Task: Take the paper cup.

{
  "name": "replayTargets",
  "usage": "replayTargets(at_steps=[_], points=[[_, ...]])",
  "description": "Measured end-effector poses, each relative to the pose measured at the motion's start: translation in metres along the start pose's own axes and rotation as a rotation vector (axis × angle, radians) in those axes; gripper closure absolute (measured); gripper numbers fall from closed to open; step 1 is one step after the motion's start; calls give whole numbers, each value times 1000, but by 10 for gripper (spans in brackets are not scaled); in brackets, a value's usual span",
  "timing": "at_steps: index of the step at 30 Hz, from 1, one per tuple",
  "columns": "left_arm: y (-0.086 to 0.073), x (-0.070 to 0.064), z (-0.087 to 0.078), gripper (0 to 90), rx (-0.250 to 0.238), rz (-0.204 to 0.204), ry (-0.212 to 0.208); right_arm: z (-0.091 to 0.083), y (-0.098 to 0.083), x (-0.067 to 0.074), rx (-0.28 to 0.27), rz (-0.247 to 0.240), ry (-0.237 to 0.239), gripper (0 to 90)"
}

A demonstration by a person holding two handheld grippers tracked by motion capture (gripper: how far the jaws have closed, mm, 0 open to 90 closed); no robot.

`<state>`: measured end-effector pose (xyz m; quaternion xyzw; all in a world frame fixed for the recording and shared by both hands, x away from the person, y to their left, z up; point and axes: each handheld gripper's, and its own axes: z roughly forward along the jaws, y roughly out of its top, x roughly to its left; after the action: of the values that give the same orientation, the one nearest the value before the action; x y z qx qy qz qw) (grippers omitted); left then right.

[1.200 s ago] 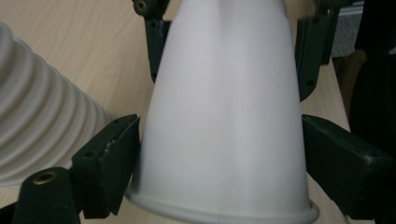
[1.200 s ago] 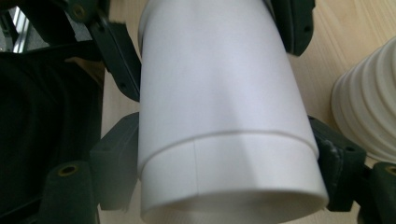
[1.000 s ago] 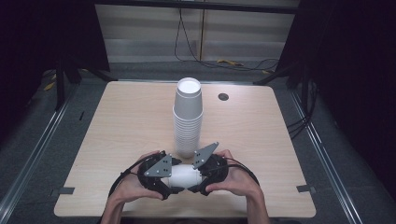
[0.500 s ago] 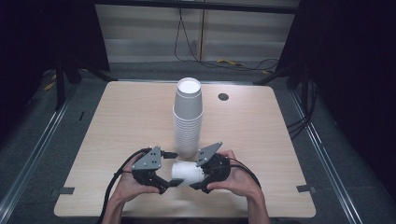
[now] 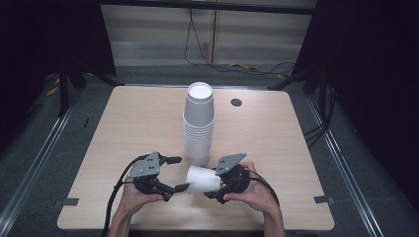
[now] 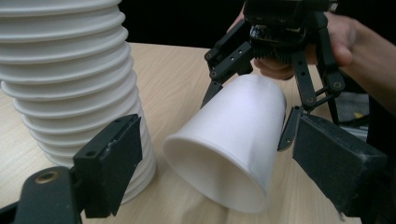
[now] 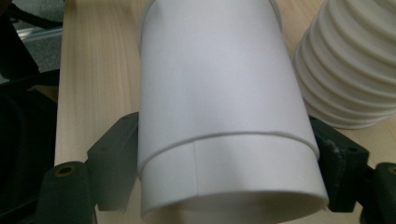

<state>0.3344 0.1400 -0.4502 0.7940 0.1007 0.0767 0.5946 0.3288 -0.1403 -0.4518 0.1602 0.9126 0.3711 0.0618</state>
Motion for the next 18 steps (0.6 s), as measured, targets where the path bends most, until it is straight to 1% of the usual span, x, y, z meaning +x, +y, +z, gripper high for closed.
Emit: replayTargets(at_steps=[1,2,4,6,7,9,10,12,13,15,18], points=[[-1,0,-1,157,-7,-5,2,-1,-2,0,-15,7,-3,215],[-3,1,-1,157,-12,-12,6,-1,-4,0,-29,16,6,215],[-5,1,-2,157,-13,-25,12,-2,-7,0,-72,24,9,215],[-7,1,-3,157,-16,-32,16,-3,-10,0,-101,38,12,214],[-8,0,-4,157,-13,-34,17,-3,-12,0,-107,43,4,214],[-9,-1,-6,157,-32,-40,22,-3,-14,1,-114,39,-5,214],[-10,-2,-7,157,-33,-41,19,-3,-15,1,-120,44,-1,214],[-12,-3,-8,157,-42,-52,23,-3,-18,1,-146,49,-9,214],[-12,-3,-9,157,-39,-48,24,-3,-19,2,-165,54,-3,214],[-13,-4,-9,157,-51,-59,26,-2,-22,1,-203,69,8,214],[-14,-4,-10,157,-39,-52,34,0,-27,0,-249,95,21,214]])
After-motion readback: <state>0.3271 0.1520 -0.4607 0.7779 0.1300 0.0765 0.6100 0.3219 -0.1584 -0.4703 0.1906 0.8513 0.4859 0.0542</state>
